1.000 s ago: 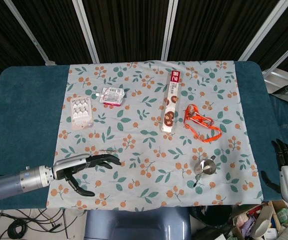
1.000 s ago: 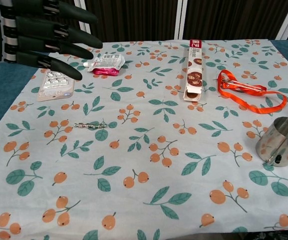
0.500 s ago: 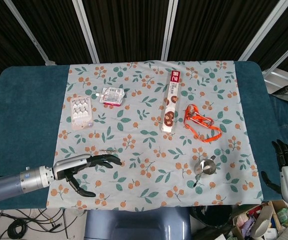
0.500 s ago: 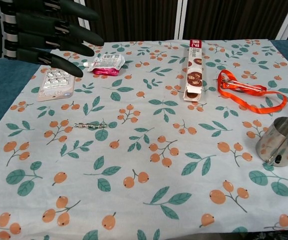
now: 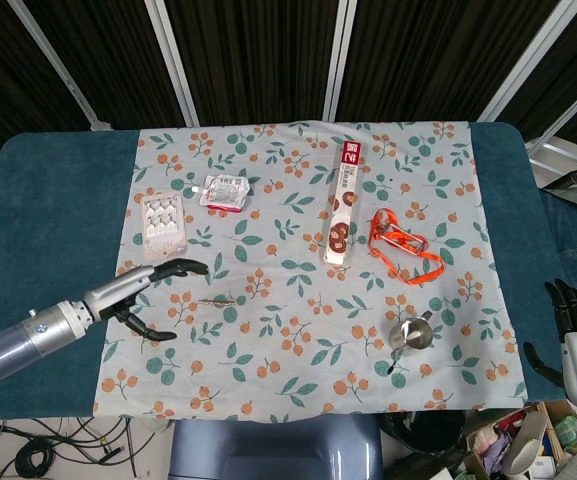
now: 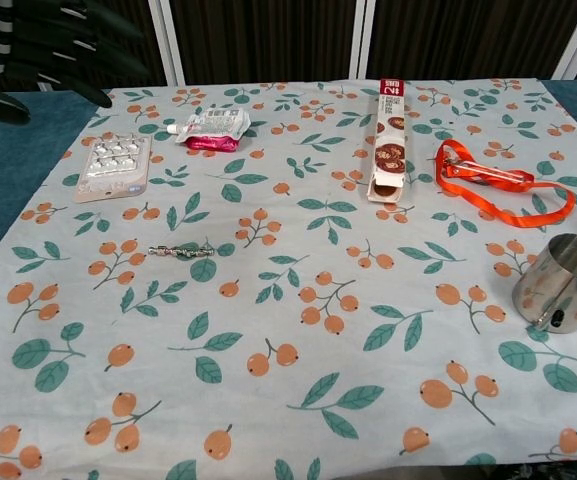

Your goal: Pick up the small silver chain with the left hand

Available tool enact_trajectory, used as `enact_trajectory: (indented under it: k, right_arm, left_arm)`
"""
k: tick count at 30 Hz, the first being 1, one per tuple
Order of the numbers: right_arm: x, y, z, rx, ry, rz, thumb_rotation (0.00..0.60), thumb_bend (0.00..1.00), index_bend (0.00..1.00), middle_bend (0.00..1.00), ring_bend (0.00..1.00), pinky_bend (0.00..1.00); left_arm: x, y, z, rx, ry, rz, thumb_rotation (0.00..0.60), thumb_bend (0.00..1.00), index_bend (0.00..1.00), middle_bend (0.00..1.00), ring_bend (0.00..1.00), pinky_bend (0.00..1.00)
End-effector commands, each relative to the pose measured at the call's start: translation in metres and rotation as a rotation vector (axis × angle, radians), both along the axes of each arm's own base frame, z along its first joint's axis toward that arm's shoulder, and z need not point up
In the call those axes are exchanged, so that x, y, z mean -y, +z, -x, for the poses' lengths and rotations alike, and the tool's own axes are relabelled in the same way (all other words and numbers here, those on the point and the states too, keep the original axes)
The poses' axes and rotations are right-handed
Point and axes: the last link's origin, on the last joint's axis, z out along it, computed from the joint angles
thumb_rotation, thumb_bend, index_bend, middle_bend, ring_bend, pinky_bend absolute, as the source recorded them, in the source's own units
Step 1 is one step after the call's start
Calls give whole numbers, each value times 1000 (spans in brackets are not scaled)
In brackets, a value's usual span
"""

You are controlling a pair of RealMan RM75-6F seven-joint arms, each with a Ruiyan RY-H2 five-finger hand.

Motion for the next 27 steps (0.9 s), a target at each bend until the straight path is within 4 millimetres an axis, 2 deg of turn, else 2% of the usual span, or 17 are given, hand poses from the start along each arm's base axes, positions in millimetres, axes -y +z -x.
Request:
enact_trajectory:
  k: [1,7,16,20,27]
  right_arm:
    - [0,0,0,-1,2,2,600,201,20,43,80,136]
    - [0,0,0,0,1,4,600,199,20,43,79,136]
    - [0,0,0,5,2,2,600,200,20,43,80,136]
    - [-1,1,0,6,0,4,600,200,20,43,80,137]
    - [0,0,0,7,-3,5,600,199,20,43,80,137]
  left_arm:
    - [-15,-7,40,-299,22,-276,600,174,84,161,7,119]
    - [-16,-24,56,-506,-34,-411,600,149,83,167,7,108]
    - [-19,-58,73,-706,-55,-443,600,155,174,290,39,106]
    - [-24,-72,72,-737,-57,-436,600,168,223,298,39,106]
    - [-26,-90,59,-732,-74,-432,600,198,328,380,40,106]
